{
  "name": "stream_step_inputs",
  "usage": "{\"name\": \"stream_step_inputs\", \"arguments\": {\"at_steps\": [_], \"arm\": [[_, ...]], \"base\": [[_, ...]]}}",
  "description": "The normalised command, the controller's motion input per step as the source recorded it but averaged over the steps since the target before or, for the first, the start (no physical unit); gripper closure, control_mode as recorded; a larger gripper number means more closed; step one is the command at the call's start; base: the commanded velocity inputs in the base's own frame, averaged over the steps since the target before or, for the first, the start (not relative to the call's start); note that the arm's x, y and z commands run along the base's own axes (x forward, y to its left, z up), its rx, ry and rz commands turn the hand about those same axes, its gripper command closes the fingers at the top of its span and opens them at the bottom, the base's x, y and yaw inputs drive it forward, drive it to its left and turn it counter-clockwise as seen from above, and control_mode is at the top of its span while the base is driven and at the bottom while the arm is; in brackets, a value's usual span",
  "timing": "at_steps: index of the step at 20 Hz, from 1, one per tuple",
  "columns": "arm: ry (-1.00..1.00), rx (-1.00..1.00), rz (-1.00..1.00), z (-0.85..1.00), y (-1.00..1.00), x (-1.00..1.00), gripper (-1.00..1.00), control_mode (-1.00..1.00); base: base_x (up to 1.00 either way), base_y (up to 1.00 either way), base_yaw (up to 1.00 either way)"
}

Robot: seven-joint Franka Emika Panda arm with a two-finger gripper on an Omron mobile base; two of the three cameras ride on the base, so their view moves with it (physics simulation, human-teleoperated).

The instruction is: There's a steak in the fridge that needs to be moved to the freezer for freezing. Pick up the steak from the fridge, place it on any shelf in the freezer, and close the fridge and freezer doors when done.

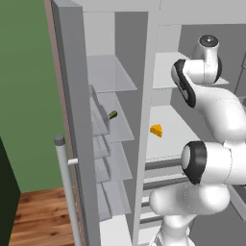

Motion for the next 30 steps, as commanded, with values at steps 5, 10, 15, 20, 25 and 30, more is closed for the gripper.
{"name": "stream_step_inputs", "arguments": {"at_steps": [5,10,15,20,25,30], "arm": [[0.02,-0.02,0.00,-0.20,-0.01,0.42,-1.00,-1.00],[0.02,0.00,0.00,-0.12,-0.03,0.39,-1.00,-1.00],[0.05,0.00,0.00,-0.12,-0.17,0.38,-1.00,-1.00],[0.06,0.00,0.00,-0.25,-0.20,0.37,-1.00,-1.00],[0.08,0.00,0.00,-0.44,-0.18,0.21,-1.00,-1.00],[0.01,0.01,0.00,-0.67,-0.17,0.00,1.00,-1.00]], "base": [[0.00,0.00,0.00],[0.00,0.00,0.00],[0.00,0.00,0.00],[0.00,0.00,0.00],[0.00,0.00,0.00],[0.00,0.00,0.00]]}}
